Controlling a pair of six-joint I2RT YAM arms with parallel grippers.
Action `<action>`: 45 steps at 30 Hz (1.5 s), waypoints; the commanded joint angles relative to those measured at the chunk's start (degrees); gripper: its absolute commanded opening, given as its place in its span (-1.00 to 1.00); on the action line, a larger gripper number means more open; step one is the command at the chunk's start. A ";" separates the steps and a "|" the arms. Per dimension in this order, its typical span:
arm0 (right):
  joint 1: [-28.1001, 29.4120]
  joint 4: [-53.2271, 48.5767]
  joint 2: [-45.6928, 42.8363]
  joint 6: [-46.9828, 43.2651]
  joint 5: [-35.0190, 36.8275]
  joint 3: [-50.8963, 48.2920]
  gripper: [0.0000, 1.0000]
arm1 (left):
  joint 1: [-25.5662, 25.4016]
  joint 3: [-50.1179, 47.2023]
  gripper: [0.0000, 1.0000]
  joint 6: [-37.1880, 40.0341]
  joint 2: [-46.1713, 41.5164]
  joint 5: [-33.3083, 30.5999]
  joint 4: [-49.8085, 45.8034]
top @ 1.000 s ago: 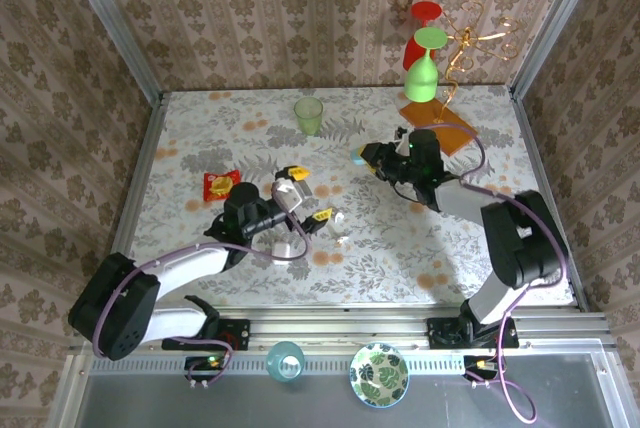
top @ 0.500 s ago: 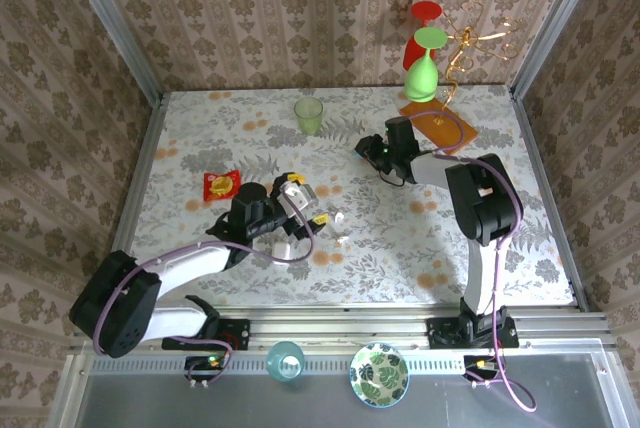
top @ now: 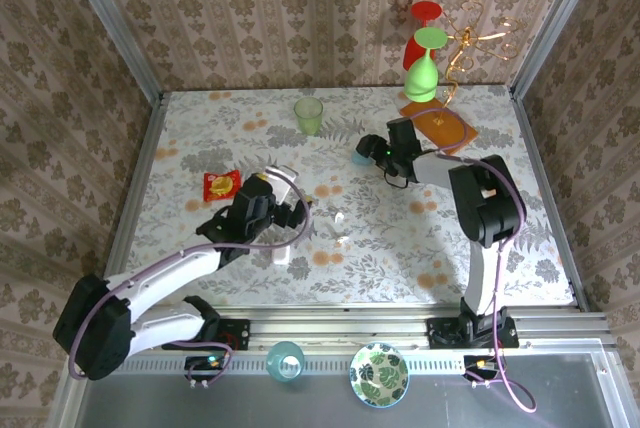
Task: Insert wireless bluetooth earbuds into charging case
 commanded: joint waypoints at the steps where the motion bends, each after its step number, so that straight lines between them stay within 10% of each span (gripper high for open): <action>1: -0.10 -1.64 -7.11 -5.00 4.16 -3.69 0.65 | -0.60 3.54 1.00 -15.59 -0.98 -7.66 -16.81; 16: 4.44 -5.05 -23.69 -11.50 5.79 -17.73 0.69 | 3.10 22.57 1.00 -34.78 19.82 11.08 -58.81; 45: 4.86 -3.59 -22.97 -10.39 3.33 -18.02 0.67 | 1.43 26.70 0.12 -36.56 38.31 18.67 -53.96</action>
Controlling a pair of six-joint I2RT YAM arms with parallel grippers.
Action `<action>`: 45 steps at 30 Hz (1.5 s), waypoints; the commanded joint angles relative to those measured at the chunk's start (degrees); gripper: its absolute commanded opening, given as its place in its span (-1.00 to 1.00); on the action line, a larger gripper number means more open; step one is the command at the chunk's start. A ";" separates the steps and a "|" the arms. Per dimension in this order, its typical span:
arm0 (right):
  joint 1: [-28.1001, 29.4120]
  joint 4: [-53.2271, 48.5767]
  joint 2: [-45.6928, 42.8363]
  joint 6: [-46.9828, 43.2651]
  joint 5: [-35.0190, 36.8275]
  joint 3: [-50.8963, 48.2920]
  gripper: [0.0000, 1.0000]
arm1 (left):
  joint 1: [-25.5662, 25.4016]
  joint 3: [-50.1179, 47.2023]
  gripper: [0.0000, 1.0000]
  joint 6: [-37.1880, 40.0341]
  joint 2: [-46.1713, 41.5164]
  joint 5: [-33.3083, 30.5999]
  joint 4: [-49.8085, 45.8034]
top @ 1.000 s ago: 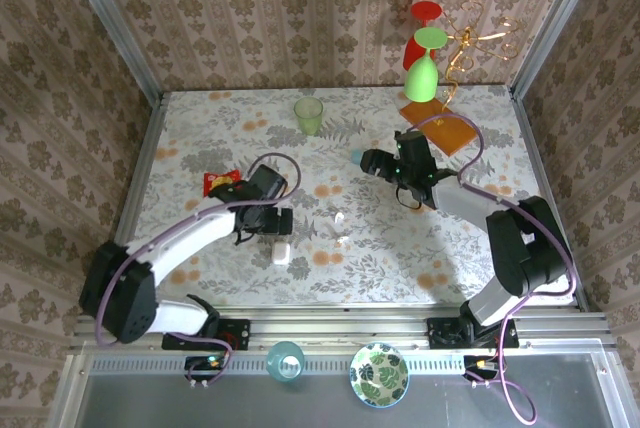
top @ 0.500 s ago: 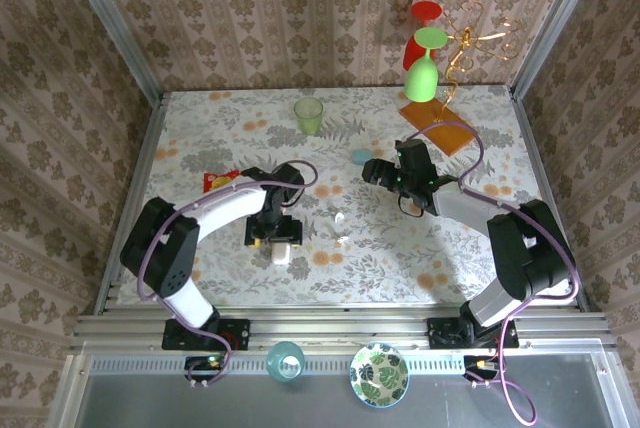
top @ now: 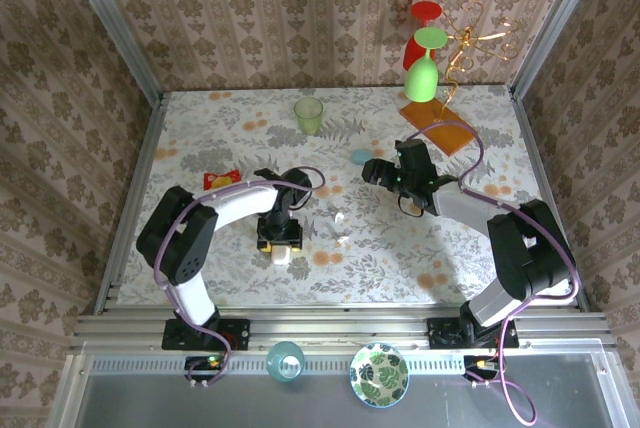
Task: Insert wireless bluetooth earbuds into charging case
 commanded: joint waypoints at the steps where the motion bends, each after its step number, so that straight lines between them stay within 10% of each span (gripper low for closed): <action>1: 0.30 0.28 -0.59 -0.50 -0.08 0.16 0.67 | -0.47 -0.17 0.08 -1.17 0.59 0.37 -0.20; 14: 1.32 0.49 -7.31 -4.77 -3.62 -2.38 0.67 | 0.15 2.06 -0.20 -2.42 -4.56 -4.24 1.36; 27: 9.37 12.14 -21.70 -19.97 -12.73 -10.55 0.76 | 5.58 5.33 -0.23 -17.52 -12.08 -2.26 22.44; 45: 13.27 31.04 -1.94 -15.09 -17.86 -8.38 0.47 | 3.25 -0.19 -0.30 -33.43 -10.99 10.21 44.34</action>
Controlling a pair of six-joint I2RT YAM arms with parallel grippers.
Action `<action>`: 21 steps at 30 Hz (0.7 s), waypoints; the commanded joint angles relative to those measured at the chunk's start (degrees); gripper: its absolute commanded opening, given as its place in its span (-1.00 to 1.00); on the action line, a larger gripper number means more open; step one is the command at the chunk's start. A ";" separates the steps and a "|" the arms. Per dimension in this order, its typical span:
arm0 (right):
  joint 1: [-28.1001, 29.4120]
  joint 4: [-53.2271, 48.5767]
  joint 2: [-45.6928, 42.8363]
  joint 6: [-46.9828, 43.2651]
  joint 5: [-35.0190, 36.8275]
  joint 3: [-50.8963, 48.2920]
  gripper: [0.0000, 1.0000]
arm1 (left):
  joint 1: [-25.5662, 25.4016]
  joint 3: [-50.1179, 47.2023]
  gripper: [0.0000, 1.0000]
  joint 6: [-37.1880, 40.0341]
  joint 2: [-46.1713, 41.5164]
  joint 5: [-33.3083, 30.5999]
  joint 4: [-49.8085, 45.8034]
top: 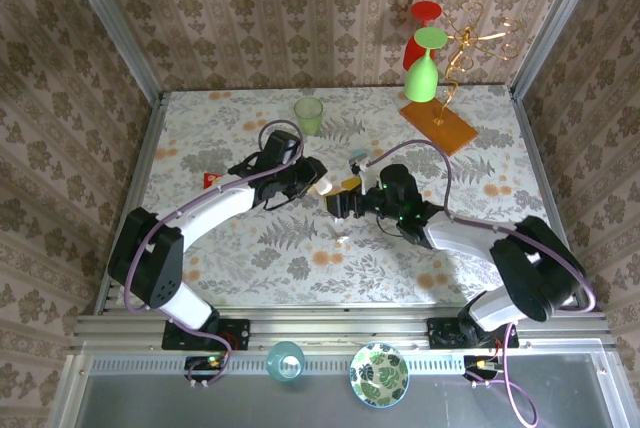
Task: Insert wireless bluetooth earbuds into charging case
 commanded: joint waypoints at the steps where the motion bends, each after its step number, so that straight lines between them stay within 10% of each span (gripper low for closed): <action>1: -0.65 5.50 3.42 3.75 -3.48 2.64 0.41 | -0.20 0.18 -0.29 -1.89 0.39 3.48 3.76; 21: -3.04 9.13 7.30 5.76 -10.21 4.83 -0.70 | 0.52 0.18 -0.25 0.11 -0.55 5.72 3.86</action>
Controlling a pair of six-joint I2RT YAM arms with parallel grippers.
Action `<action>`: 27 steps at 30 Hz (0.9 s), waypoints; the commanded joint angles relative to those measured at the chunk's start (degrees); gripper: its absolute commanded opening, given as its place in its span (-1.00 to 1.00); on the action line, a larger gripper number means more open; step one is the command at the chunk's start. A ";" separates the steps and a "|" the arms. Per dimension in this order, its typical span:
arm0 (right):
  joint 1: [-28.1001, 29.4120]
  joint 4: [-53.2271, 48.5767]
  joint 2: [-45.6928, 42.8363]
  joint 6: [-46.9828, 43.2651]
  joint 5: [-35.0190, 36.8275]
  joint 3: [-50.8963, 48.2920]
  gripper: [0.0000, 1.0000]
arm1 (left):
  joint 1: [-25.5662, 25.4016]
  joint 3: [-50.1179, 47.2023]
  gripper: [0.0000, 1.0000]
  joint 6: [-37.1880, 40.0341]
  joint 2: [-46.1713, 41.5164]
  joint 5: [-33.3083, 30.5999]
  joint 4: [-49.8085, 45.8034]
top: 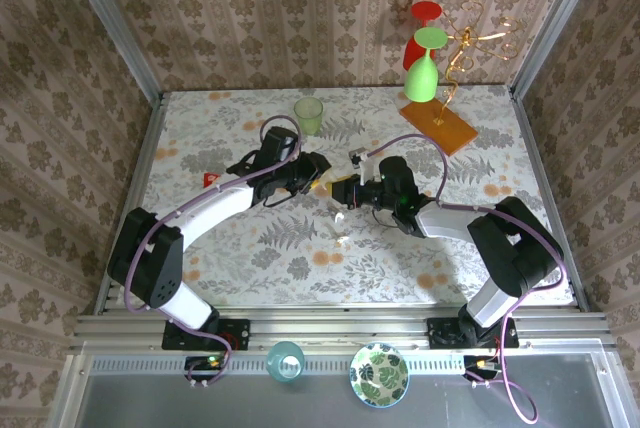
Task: Insert wireless bluetooth earbuds into charging case
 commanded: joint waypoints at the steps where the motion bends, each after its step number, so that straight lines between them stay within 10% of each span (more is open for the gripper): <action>1: 0.26 1.87 -0.27 -1.42 -2.92 2.01 -0.70 | -0.05 0.22 -0.22 0.76 -0.73 0.66 0.26; 10: -2.71 -3.84 -4.76 -4.76 -4.86 1.33 -0.71 | -1.54 3.32 0.91 16.39 -6.00 -8.62 -5.55; 21: -6.51 -25.06 -15.04 -16.27 -11.01 3.83 -0.70 | -1.04 -7.20 0.99 60.05 -19.31 -4.44 6.62; 27: -6.68 -42.16 -19.93 -25.88 -15.89 9.48 -0.70 | -1.10 -13.77 0.94 72.08 -24.56 10.76 12.48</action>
